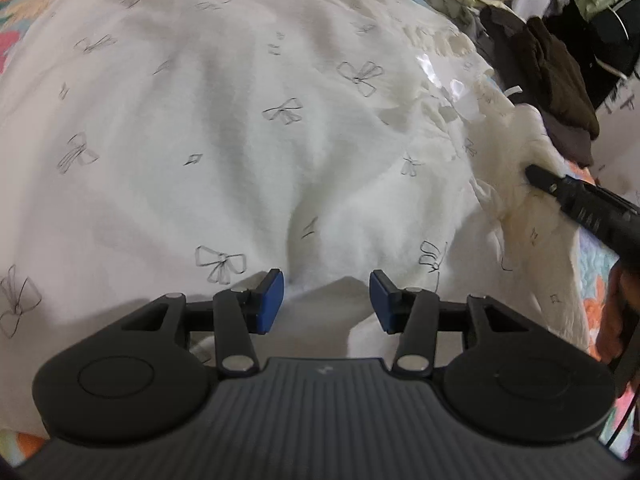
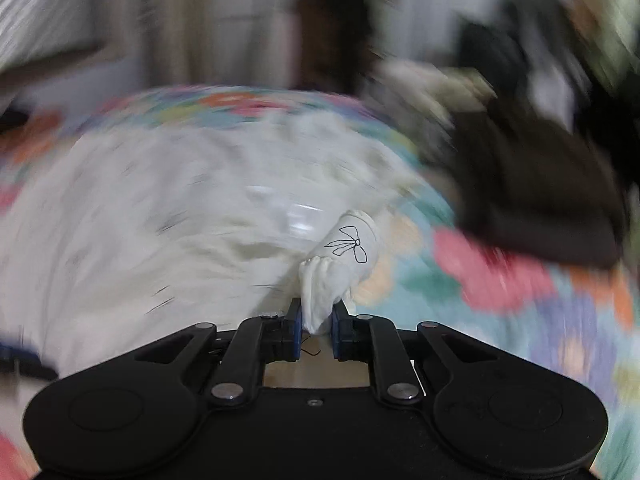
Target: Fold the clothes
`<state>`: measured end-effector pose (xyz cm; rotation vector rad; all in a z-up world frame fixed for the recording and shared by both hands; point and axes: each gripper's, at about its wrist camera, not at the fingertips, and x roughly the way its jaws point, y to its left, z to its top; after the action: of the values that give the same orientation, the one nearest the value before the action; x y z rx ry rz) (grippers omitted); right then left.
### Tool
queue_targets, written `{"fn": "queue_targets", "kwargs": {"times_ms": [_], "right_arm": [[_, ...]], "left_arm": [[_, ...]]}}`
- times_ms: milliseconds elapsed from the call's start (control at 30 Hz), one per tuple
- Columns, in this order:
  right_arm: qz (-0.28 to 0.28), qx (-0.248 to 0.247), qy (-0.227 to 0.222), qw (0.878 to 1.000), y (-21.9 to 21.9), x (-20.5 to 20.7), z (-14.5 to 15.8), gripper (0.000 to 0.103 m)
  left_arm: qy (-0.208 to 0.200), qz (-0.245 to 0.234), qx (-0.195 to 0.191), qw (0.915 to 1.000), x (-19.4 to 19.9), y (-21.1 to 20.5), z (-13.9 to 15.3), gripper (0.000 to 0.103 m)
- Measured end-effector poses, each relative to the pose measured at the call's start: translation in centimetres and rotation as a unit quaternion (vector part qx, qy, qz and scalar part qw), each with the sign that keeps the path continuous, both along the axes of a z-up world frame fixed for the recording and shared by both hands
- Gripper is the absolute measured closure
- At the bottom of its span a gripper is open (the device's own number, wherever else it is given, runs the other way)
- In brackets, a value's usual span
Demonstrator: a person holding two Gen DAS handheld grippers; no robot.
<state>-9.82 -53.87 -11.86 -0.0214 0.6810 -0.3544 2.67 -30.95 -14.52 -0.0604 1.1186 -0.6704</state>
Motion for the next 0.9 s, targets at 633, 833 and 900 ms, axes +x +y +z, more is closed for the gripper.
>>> {"fn": "queue_targets", "kwargs": {"times_ms": [633, 833, 900], "right_arm": [[-0.071, 0.275, -0.063, 0.957, -5.0, -1.3, 2.5, 0.055], [-0.070, 0.289, -0.023, 0.955, -6.7, 1.7, -0.4, 0.055], [-0.062, 0.287, -0.008, 0.956, -7.0, 2.9, -1.4, 0.066]], "left_arm": [[0.020, 0.003, -0.031, 0.9993, 1.0, 2.9, -0.6, 0.056], [0.025, 0.003, -0.038, 0.9990, 1.4, 3.4, -1.0, 0.056], [0.026, 0.002, -0.037, 0.9990, 1.4, 3.4, -1.1, 0.056]]}}
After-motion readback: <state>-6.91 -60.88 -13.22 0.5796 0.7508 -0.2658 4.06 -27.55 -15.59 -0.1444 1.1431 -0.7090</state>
